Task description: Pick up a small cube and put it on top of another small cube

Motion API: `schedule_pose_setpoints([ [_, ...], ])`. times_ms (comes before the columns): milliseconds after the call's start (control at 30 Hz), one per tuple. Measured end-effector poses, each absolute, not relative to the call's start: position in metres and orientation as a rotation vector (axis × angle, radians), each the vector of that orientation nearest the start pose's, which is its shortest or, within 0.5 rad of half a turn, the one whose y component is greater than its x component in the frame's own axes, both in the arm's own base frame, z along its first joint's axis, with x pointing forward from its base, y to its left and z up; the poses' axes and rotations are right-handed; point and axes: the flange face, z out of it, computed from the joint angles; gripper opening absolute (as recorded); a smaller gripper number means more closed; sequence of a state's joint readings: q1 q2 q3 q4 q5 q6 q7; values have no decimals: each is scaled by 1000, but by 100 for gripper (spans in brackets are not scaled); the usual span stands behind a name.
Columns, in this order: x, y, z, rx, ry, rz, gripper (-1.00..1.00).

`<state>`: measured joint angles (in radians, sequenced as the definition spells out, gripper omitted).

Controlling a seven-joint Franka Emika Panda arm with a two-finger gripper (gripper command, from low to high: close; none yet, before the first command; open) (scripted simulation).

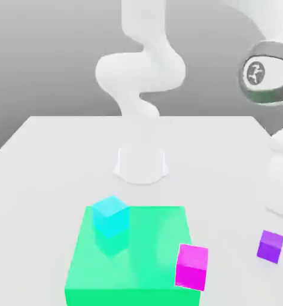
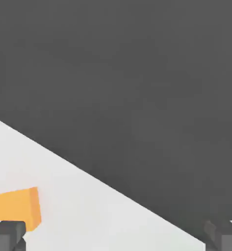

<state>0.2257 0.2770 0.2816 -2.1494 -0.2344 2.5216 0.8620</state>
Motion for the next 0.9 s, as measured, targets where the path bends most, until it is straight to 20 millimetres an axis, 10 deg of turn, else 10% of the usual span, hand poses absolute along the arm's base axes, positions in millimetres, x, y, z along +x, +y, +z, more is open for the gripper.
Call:
schedule_pose_setpoints([
  [300,471,331,139,-3139,112,-2,0],
  [333,471,331,130,-3139,111,-1,-100],
  [533,470,331,125,-3139,110,0,-100],
  [700,473,328,181,-3136,140,2,-100],
  [900,486,245,233,-3115,544,-110,-100],
])
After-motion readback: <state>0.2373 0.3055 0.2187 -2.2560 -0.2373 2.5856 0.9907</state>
